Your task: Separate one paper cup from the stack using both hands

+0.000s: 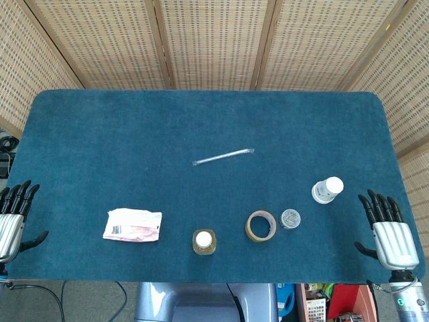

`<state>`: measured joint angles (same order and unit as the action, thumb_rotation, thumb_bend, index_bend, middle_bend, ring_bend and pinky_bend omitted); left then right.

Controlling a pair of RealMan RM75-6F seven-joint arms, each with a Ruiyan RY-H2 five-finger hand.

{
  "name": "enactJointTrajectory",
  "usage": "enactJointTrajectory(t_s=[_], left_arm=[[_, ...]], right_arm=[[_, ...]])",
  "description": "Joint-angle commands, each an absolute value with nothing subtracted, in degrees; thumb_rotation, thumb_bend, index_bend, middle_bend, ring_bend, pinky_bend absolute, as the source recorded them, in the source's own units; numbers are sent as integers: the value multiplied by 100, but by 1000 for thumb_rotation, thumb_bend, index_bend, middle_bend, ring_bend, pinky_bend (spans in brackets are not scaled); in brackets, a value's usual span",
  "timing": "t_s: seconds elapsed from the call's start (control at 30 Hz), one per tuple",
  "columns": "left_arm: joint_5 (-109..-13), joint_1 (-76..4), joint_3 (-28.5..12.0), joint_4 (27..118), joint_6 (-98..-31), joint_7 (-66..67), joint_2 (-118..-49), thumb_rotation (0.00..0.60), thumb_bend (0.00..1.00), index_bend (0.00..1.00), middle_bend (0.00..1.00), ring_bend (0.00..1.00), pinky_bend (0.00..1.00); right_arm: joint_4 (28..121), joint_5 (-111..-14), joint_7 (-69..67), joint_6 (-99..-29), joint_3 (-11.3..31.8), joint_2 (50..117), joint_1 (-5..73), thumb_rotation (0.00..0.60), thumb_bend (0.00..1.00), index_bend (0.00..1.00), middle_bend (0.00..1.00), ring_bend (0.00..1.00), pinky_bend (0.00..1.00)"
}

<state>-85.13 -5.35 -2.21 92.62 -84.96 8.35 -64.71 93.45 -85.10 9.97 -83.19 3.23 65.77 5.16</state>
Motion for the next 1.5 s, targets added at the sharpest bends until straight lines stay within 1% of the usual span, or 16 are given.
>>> enactJointTrajectory(t_s=[0.03, 1.0, 1.17, 1.27, 1.37, 1.5], left_arm=[[-8525, -532, -220, 9268, -8509, 852, -6467, 600, 203, 0, 0, 0, 0], [-8583, -509, -213, 9347, -8572, 858, -6418, 600, 203, 0, 0, 0, 0], [-8596, -496, -218, 9363, -8605, 822, -6394, 600, 203, 0, 0, 0, 0], [-8615, -484, -220, 9376, -8642, 829, -6385, 600, 203, 0, 0, 0, 0], [-8616, -487, -225, 9382, -8643, 856, -6389, 600, 203, 0, 0, 0, 0], [-8603, -502, -219, 9372, -8600, 911, -6409, 600, 203, 0, 0, 0, 0]], right_arm=[[9360, -8519, 1027, -8314, 317, 6580, 520, 600, 88, 6, 0, 0, 0], [9410, -8526, 926, -8276, 303, 6568, 538, 600, 88, 6, 0, 0, 0], [9403, -8584, 775, -8332, 339, 6592, 555, 600, 88, 6, 0, 0, 0], [9484, -8546, 718, -8225, 394, 6544, 638, 600, 88, 6, 0, 0, 0], [9628, -8434, 829, -7979, 522, 6426, 833, 600, 88, 40, 0, 0, 17], [9910, -8043, 1076, -7453, 768, 6200, 1191, 600, 88, 140, 23, 0, 117]])
